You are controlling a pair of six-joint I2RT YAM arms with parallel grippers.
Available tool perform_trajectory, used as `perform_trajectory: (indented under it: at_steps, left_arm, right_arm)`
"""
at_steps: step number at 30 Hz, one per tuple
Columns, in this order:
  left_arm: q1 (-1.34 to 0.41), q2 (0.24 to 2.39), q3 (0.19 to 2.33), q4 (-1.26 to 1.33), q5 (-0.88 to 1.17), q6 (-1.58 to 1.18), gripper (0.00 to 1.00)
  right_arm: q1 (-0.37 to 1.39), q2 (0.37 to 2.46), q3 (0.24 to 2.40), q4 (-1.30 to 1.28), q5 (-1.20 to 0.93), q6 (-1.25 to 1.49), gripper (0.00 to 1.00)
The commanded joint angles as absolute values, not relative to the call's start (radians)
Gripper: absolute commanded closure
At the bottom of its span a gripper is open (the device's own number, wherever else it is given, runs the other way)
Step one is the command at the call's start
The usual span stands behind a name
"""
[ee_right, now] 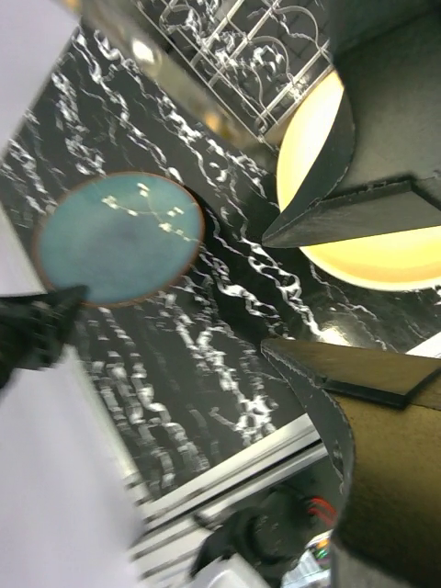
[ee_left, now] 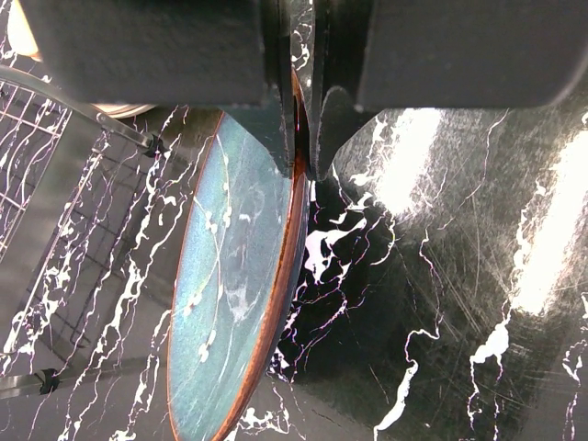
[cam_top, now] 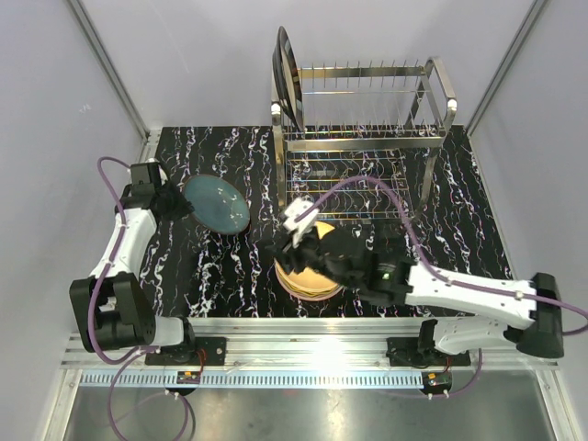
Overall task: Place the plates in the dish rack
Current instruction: Pass the plate from the left arm to the right
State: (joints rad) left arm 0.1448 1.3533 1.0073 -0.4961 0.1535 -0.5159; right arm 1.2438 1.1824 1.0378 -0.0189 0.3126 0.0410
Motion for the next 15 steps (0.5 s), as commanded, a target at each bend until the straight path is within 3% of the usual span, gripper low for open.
perform_trajectory:
  at_steps: [1,15]
  left_arm:
    - [0.141,1.284,1.049,-0.388,0.186,-0.537,1.0]
    - [0.12,1.192,1.068,-0.403,0.255,-0.543,1.0]
  right_arm:
    - [1.324,1.293,1.092,0.023,0.451,-0.029,0.49]
    - [1.33,1.838,1.474,0.084,0.597,-0.253,0.4]
